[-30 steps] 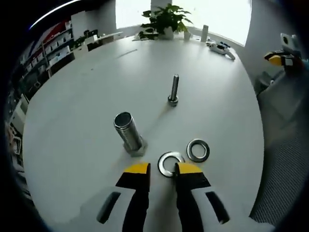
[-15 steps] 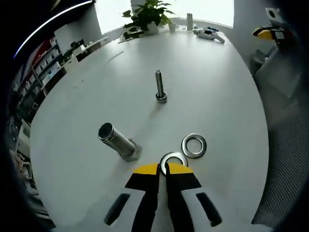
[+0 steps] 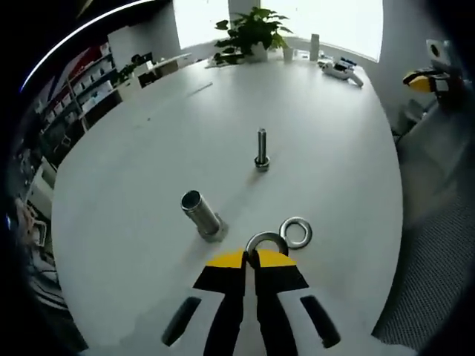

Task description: Place the washer onto the threaded stud by aligning its center hole with the stud, sliding it down to the base, and recovering from edge contact or off-axis alignment until the washer reaches the visible bottom stop.

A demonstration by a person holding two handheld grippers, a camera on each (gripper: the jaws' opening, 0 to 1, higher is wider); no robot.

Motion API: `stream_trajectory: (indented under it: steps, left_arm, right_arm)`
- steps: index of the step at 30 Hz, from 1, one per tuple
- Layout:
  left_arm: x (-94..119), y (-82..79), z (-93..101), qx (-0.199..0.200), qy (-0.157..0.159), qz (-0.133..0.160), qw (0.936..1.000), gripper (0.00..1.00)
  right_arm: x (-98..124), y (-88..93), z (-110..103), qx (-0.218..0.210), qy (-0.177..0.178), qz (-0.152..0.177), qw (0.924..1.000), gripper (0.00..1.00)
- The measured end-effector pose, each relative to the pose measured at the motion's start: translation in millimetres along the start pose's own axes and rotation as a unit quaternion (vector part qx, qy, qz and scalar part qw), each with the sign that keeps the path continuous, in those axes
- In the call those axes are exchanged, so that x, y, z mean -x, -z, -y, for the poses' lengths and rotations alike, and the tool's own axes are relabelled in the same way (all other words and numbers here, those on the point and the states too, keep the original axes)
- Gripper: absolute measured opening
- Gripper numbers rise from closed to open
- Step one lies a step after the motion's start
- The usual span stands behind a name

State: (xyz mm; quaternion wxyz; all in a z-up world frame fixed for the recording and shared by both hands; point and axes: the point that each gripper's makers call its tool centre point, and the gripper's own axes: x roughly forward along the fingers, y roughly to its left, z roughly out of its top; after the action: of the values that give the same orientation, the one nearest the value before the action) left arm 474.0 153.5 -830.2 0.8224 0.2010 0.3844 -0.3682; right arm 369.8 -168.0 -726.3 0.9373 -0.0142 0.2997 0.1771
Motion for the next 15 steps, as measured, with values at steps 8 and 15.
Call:
stream_trajectory:
  steps: [8,15]
  left_arm:
    - [17,-27.1,-15.7,-0.003,-0.021,0.024,0.9995,0.01]
    - [14,-44.2,-40.5,-0.004,-0.041,0.031,0.9987,0.01]
  right_arm:
    - [0,-0.7,1,-0.001,0.001,0.004,1.0,0.14]
    - [0,-2.1,0,-0.002,0.001,0.006,1.0,0.14]
